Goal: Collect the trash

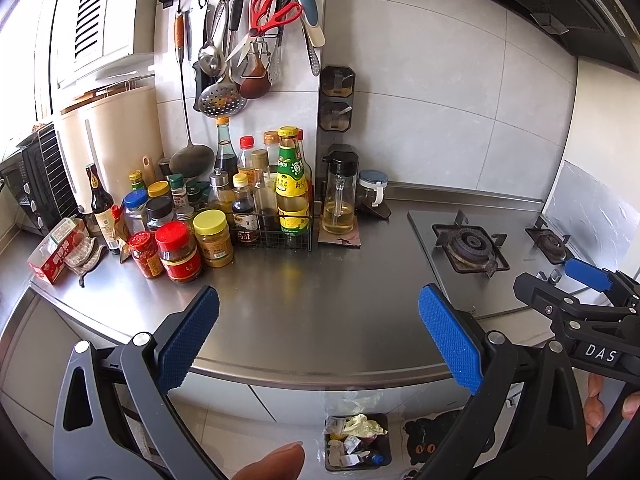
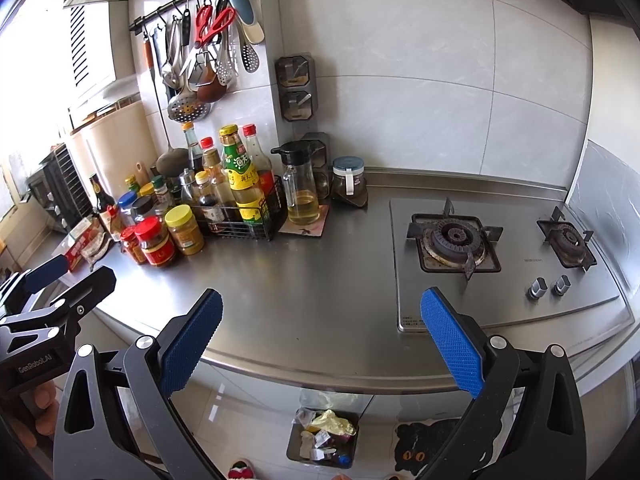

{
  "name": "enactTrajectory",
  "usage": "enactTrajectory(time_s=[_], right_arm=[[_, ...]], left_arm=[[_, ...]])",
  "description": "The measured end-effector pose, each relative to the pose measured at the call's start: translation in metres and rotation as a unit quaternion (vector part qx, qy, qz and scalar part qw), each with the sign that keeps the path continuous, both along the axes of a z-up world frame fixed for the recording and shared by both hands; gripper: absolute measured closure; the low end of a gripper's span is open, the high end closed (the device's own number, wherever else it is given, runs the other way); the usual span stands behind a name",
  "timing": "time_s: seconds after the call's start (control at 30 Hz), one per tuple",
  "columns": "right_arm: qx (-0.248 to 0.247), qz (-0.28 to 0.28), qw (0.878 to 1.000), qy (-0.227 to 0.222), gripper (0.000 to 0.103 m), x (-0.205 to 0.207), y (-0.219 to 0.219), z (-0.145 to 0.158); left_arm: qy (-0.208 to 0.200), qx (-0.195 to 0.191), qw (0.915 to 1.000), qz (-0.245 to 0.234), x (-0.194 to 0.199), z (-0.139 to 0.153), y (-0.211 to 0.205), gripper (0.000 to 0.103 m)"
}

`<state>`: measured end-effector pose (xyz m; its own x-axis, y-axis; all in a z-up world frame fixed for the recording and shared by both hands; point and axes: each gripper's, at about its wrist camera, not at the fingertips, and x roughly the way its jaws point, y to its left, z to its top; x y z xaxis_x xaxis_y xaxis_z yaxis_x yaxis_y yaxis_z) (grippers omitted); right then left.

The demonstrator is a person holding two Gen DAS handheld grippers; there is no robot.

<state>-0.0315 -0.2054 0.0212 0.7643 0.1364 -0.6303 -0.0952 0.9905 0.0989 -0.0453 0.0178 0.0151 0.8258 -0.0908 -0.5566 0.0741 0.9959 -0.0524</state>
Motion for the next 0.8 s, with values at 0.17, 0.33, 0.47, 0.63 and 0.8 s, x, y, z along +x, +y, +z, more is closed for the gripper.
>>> enactTrajectory(time_s=[0.17, 0.33, 0.47, 0.63, 0.8], right_arm=[[0.0, 0.0, 1.0, 0.0, 0.003, 0.0, -0.0007, 0.0001], [-0.002, 0.0, 1.0, 0.0, 0.003, -0.0001, -0.0008, 0.0006], [-0.002, -0.001, 1.0, -0.001, 0.003, 0.0, -0.0007, 0.0004], [-0.003, 0.0, 1.0, -0.001, 0.003, -0.0004, 0.0, 0.0004], [-0.003, 0.0, 1.0, -0.001, 0.003, -0.0019, 0.0, 0.0004]], left_arm=[[0.002, 0.002, 1.0, 0.0, -0.0001, -0.0006, -0.0006, 0.008], [0.002, 0.001, 1.0, 0.0, -0.0012, -0.0015, -0.0004, 0.008], [0.003, 0.001, 1.0, 0.002, -0.0025, -0.0024, 0.0004, 0.008], [0.004, 0.002, 1.0, 0.001, -0.0025, -0.0023, 0.0014, 0.008], [0.005, 0.002, 1.0, -0.001, -0.0044, -0.0027, 0.002, 0.008]])
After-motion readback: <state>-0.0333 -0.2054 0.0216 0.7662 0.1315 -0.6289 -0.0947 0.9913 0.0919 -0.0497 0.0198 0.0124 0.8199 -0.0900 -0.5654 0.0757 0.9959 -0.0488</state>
